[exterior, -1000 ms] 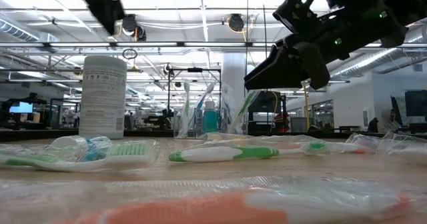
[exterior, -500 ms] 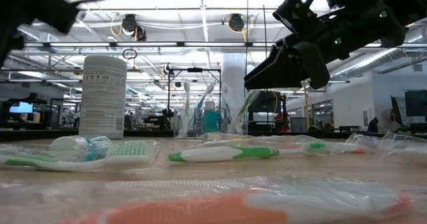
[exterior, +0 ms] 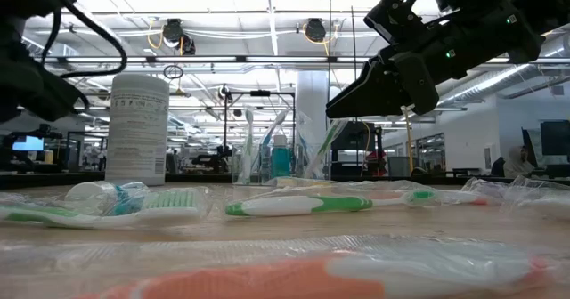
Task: Pick & Place toothbrushing station
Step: Put the purple toothbrush into the transparent organizer
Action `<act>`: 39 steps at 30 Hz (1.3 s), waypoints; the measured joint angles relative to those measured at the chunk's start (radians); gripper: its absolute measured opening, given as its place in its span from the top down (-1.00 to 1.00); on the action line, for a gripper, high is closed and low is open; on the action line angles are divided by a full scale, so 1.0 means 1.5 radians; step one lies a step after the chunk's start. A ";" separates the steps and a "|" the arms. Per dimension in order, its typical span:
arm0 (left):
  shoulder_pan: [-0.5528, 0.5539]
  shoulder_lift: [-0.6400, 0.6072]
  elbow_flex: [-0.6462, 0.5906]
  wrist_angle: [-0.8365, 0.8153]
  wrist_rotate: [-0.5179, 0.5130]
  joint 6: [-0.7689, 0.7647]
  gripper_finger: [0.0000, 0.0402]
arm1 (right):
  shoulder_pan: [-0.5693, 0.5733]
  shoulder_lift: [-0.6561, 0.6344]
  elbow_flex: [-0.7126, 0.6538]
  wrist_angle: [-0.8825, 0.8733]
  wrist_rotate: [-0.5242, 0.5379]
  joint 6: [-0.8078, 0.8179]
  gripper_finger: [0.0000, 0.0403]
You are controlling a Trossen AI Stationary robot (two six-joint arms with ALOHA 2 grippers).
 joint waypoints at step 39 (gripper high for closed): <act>0.171 0.009 0.187 0.337 -0.433 0.741 0.96 | 0.000 0.000 0.000 -0.005 0.000 0.001 -0.04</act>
